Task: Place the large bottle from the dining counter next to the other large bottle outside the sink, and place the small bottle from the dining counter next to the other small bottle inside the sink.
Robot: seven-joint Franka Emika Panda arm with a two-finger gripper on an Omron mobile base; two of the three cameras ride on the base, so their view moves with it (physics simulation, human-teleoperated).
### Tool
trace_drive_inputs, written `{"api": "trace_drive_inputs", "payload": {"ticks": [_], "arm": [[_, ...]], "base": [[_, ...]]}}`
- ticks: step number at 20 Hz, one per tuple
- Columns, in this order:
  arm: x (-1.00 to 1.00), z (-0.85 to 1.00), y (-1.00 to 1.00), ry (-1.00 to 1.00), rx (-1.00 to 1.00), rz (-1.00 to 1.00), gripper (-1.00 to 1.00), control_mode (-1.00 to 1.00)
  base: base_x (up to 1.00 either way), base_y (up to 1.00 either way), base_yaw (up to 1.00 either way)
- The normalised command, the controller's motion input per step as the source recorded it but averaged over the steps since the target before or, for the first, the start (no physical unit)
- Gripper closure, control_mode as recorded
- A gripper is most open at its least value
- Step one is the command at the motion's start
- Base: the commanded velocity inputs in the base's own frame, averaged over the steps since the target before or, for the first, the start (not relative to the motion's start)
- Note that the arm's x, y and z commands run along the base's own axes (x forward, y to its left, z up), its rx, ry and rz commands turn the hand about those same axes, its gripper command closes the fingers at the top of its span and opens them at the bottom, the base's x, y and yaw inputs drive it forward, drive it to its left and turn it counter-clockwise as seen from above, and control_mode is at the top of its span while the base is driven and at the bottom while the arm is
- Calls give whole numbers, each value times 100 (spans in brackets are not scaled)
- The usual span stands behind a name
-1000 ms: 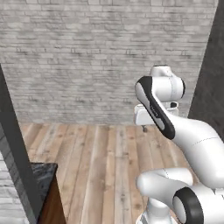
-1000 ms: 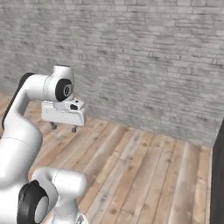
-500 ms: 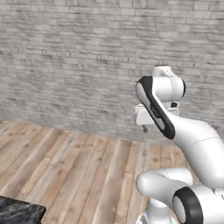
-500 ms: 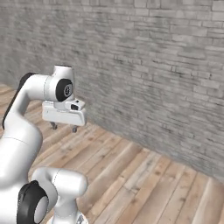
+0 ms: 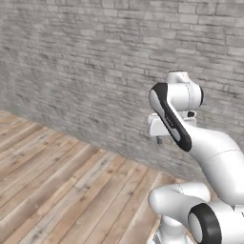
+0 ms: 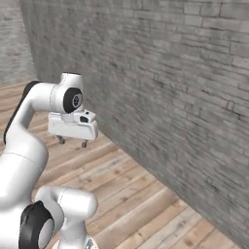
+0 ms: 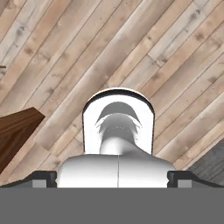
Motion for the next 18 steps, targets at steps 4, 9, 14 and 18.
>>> {"api": "trace_drive_inputs", "payload": {"ticks": [4,9,14,18], "arm": [[0,0,0,0,0,0,-100,100],[0,0,0,0,0,0,-100,100],[0,0,0,0,0,0,-100,100],[0,0,0,0,0,0,-100,100]], "base": [[100,-47,62],[100,-45,63],[100,-41,62],[100,-51,62]]}}
